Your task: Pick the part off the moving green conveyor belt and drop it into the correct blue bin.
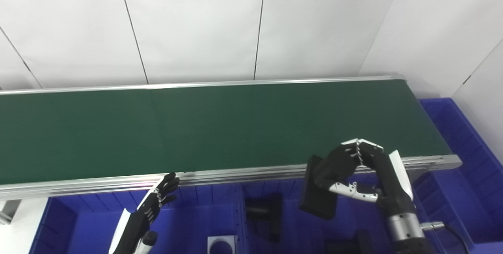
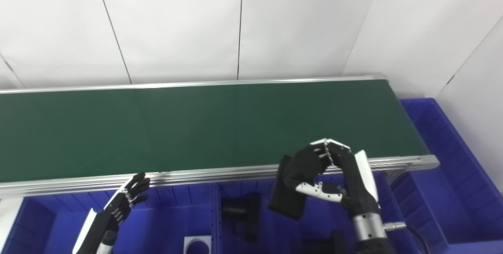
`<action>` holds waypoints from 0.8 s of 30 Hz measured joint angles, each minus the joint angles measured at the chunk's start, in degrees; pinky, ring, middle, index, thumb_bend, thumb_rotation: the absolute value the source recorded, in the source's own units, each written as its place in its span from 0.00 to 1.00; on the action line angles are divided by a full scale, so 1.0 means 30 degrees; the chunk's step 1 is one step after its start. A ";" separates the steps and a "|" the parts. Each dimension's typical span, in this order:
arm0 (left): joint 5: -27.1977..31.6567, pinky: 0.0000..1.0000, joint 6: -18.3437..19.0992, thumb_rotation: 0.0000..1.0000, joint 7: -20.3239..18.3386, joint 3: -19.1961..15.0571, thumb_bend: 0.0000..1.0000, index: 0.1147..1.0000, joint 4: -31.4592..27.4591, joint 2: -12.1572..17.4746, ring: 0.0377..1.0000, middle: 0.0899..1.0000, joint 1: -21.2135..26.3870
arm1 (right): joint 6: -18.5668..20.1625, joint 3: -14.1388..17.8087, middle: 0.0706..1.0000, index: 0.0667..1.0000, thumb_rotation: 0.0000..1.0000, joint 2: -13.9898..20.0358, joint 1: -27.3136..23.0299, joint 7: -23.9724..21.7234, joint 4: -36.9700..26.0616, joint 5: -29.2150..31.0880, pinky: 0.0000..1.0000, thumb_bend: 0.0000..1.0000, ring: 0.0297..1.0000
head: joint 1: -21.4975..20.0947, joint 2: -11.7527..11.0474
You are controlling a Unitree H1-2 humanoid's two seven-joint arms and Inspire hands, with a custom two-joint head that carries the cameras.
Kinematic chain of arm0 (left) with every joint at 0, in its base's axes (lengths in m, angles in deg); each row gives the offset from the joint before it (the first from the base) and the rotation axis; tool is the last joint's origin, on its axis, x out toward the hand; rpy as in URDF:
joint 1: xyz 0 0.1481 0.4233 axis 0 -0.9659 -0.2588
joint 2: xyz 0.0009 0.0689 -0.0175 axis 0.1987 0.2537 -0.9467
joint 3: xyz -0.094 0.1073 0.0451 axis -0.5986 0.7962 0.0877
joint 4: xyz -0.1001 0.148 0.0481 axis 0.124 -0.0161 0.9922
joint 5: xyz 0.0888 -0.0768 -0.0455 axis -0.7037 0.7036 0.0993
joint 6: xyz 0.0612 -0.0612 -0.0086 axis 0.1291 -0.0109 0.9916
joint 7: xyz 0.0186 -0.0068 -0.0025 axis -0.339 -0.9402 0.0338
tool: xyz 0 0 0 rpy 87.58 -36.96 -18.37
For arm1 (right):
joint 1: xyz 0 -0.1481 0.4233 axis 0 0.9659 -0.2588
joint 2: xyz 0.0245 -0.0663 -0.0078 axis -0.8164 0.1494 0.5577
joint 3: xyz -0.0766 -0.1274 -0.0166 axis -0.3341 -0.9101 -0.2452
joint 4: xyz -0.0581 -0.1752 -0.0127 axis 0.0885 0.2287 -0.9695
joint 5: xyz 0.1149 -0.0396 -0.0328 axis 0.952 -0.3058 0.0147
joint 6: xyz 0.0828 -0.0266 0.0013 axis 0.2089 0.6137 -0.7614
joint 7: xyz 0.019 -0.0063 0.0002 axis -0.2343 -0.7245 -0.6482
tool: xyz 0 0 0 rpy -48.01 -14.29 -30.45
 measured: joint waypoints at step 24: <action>-0.0158 0.85 0.0000 1.00 -0.0789 -0.0591 0.91 0.88 -0.0176 -0.0566 0.90 0.88 -0.0285 | -0.1435 -0.1040 0.42 0.47 0.00 -0.0261 0.0324 0.2696 0.5438 -0.2618 0.35 0.53 0.40 | 0.0997 0.0176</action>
